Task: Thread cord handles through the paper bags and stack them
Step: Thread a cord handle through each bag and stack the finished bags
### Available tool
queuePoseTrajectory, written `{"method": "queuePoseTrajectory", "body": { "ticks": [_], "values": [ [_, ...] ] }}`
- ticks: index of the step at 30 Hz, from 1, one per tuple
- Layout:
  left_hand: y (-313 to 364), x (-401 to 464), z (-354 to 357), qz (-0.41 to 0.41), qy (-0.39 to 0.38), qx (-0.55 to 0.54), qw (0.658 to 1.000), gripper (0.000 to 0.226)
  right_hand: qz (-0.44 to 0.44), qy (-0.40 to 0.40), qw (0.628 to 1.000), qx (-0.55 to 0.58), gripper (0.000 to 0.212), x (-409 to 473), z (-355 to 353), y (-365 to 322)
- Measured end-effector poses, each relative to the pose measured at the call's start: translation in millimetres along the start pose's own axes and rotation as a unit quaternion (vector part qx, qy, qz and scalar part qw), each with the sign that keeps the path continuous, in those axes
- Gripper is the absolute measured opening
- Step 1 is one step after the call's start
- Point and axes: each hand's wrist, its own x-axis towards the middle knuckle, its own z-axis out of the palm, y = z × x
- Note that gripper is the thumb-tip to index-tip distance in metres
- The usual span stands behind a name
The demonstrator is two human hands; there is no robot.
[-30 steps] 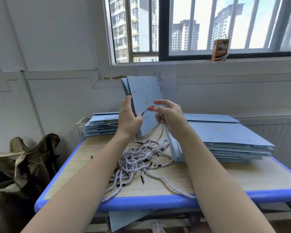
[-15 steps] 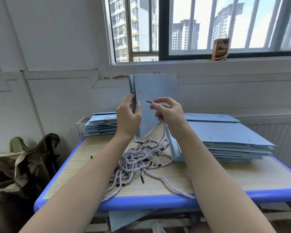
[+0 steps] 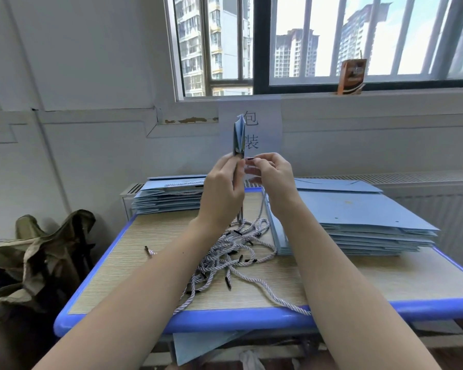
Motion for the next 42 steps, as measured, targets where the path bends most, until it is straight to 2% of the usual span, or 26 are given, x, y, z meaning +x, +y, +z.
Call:
{"method": "queuePoseTrajectory", "body": {
  "ticks": [5,10,19,24,35,42],
  "values": [
    [-3.8,0.2,-4.1,-0.006,0.062,0.004,0.998,0.018,0.008,0.012,0.998,0.059,0.019,-0.8,-1.1,-4.6],
    [-3.0,3.0,-6.1,-0.005,0.099,0.013,0.995,0.013,-0.019,-0.004,0.998,0.054,0.019,-2.1,-0.6,-3.8],
    [-3.1,2.4,-5.0,0.008,0.084,-0.048,0.995,0.017,-0.042,-0.027,0.995,0.083,0.026,-5.5,1.3,-4.1],
    [-5.4,2.2,-3.9,0.000,0.076,-0.059,0.995,0.015,-0.079,-0.030,0.995,0.057,0.019,-6.5,0.9,-5.6],
    [-5.3,1.9,-3.1,0.044,0.070,-0.005,0.997,0.001,-0.108,-0.016,0.991,0.080,0.005,-5.9,-0.9,-6.8],
    [-7.8,1.6,-2.7,0.064,0.051,0.029,0.996,0.014,-0.114,-0.033,0.990,0.070,0.008,-6.6,-2.8,-5.7]
  ]
}}
